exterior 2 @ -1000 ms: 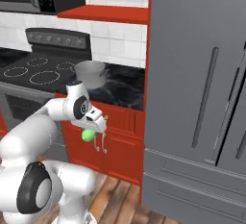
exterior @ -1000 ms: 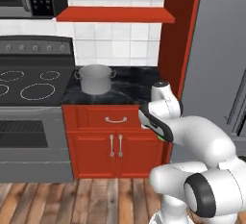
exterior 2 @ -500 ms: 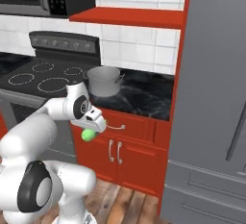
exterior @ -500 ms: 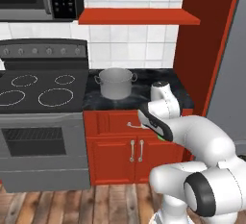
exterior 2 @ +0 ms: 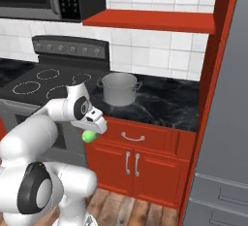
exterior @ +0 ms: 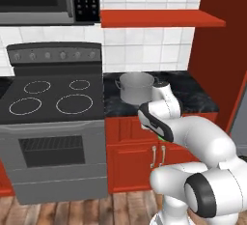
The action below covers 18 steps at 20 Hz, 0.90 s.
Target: Turn on the sink faucet. Then move the corn from the counter to the sink. Turn off the sink. Move the vegetable from the sink to the pot next to the stove. Finally move the pot to the rear right burner.
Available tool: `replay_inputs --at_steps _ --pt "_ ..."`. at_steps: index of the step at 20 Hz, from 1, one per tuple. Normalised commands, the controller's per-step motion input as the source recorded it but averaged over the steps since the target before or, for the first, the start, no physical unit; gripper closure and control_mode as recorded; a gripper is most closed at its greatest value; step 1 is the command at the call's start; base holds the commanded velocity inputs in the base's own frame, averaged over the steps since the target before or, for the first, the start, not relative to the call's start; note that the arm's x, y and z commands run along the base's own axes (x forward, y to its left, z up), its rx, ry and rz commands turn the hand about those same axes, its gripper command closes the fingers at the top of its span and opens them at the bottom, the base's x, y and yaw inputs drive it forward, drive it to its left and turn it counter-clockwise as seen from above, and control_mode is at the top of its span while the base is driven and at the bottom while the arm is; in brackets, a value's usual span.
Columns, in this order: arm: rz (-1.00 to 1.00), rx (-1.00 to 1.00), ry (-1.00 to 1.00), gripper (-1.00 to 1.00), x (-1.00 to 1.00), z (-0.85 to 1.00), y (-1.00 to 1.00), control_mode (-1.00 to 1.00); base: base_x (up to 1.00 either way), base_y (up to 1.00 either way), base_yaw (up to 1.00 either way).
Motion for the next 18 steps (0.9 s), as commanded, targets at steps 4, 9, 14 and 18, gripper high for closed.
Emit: replay_inputs --at_steps 4,9,14,18 --pt "0.00 0.00 0.00 1.00 0.00 0.00 0.00 1.00 0.49 0.50 -0.13" --pt "0.00 0.00 0.00 1.00 0.00 0.00 0.00 1.00 0.54 0.44 -0.10" --pt "0.00 0.00 0.00 1.00 0.00 0.00 0.00 1.00 0.52 0.42 -0.08" --pt "0.00 0.00 0.00 1.00 0.00 0.00 0.00 1.00 0.49 0.41 -0.07"
